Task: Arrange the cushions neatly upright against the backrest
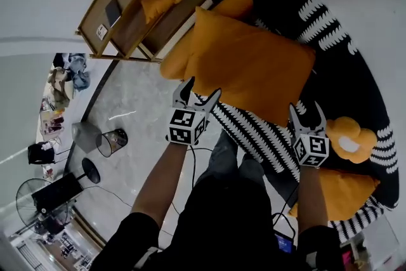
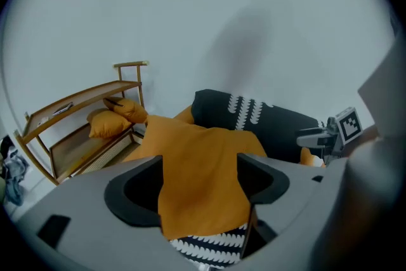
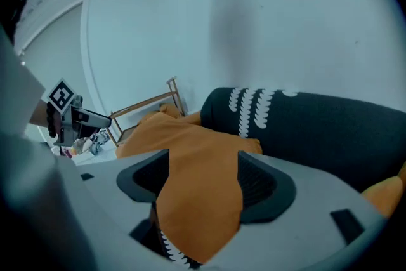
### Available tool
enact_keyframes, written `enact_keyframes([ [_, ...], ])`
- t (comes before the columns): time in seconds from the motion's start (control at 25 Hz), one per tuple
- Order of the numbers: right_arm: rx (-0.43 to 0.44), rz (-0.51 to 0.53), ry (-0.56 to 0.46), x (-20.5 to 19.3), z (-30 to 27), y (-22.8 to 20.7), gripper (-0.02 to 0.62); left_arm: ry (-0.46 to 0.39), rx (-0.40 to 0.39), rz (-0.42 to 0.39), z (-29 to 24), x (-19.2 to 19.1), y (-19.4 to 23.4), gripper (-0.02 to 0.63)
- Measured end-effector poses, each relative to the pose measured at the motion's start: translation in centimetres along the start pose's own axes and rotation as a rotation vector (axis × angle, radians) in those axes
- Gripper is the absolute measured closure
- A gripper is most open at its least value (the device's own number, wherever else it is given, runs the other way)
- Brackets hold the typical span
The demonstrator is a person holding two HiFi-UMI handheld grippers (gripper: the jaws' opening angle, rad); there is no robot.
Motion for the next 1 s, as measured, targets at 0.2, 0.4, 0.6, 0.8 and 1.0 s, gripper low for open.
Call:
enact_keyframes([
  [0.2,-0.066,-0.123,0.043,-1.4,-5.1,-2.4,0.247,0.022,0.029,-0.023,-3.6,1.8,4.3,0.224],
  [0.4,-0.088,-0.201,0.072,-0.8,-6.0,-5.2,0.238,0.019,0.057,0.018,-5.6,4.0,6.3,0.219],
  [0.6,-0.084,-0.238,0.112,-1.7,-8.1,-8.4,0.206,0.036,0.049,-0.002,-8.3,6.0,6.1,0.207],
  [0.8,-0.103,-0.31,0.109,-1.5,-8.5,-9.9,0.176,0.081,0.012,-0.072,-10.2,7.2,4.4,0.185],
  [1.0,-0.132,-0.349,0.159,-2.9,-11.4,-10.5,0.138,0.115,-0.002,-0.037,-11.9,6.1,6.3,0.149],
])
Point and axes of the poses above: the fingertips, and each gripper's own axes: z backward along the fingers, y to its left, x out of its top, the point moved 8 cm from there along z, backward along the fingers, and after that the axes turned 12 degrees about y, right-handed, at the moved point
